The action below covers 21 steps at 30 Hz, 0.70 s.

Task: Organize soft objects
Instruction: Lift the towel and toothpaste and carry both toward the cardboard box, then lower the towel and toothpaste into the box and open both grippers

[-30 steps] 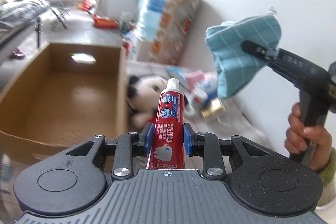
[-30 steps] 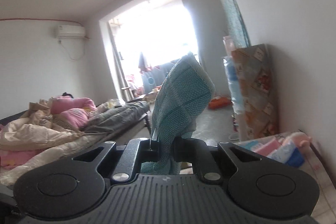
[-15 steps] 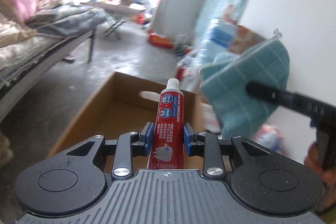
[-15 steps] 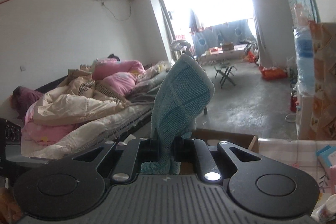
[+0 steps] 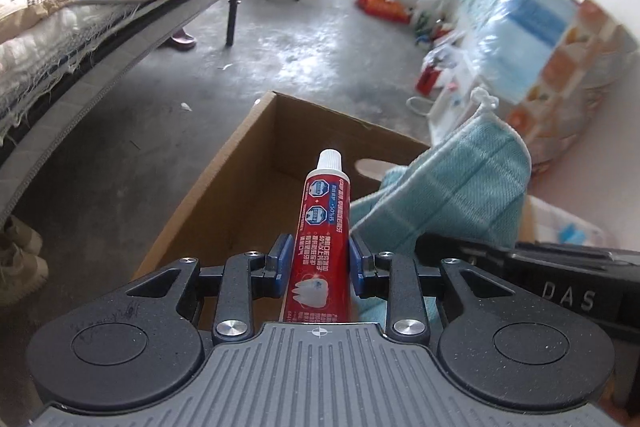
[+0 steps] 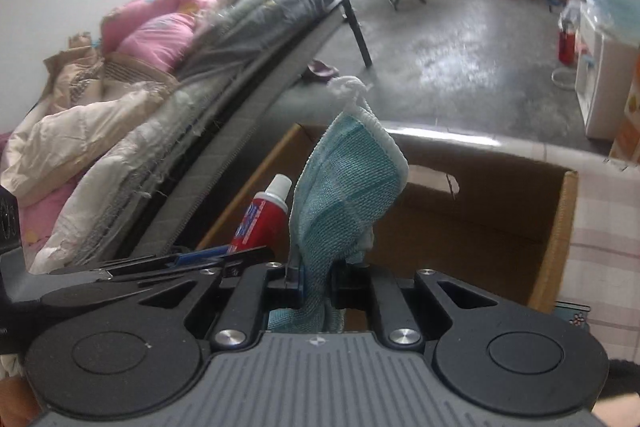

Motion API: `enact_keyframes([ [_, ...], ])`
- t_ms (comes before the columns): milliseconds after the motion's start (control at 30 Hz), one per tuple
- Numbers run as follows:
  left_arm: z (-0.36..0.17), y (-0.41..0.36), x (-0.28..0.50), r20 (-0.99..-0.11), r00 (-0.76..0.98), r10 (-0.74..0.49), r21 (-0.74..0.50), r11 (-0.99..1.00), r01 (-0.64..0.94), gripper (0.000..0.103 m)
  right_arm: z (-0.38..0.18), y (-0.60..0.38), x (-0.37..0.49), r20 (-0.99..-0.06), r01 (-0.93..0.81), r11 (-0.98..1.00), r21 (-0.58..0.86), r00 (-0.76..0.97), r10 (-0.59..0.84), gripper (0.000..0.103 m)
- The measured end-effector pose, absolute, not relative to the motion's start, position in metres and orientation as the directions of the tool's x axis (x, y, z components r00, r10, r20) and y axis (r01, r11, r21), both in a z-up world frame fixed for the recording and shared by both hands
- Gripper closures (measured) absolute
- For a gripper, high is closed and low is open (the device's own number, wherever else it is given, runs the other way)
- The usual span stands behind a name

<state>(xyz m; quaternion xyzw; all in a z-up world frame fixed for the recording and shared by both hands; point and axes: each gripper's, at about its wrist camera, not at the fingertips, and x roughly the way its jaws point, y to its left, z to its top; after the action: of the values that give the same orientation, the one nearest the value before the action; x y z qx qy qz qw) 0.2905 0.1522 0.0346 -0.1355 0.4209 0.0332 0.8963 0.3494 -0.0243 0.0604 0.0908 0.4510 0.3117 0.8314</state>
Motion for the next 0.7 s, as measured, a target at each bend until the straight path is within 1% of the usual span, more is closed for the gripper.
enact_keyframes([
  [200,0.019,0.146,0.325,-0.792,0.61,0.022,-0.116,0.975,-0.187,0.075,0.035,-0.014,0.381,-0.75,-0.373,0.814,0.445,0.343,0.566,0.091],
  [433,-0.002,0.15,0.352,-0.808,0.587,0.054,-0.093,0.971,-0.218,0.074,0.008,-0.008,0.413,-0.778,-0.308,0.818,0.485,0.274,0.565,0.09],
  [567,-0.009,0.154,0.359,-0.808,0.585,0.065,-0.095,0.966,-0.239,0.073,-0.005,-0.006,0.427,-0.772,-0.259,0.803,0.536,0.234,0.591,0.089],
  [700,-0.014,0.16,0.362,-0.807,0.587,0.072,-0.109,0.958,-0.266,0.072,-0.015,-0.004,0.432,-0.763,-0.222,0.791,0.57,0.214,0.61,0.085],
])
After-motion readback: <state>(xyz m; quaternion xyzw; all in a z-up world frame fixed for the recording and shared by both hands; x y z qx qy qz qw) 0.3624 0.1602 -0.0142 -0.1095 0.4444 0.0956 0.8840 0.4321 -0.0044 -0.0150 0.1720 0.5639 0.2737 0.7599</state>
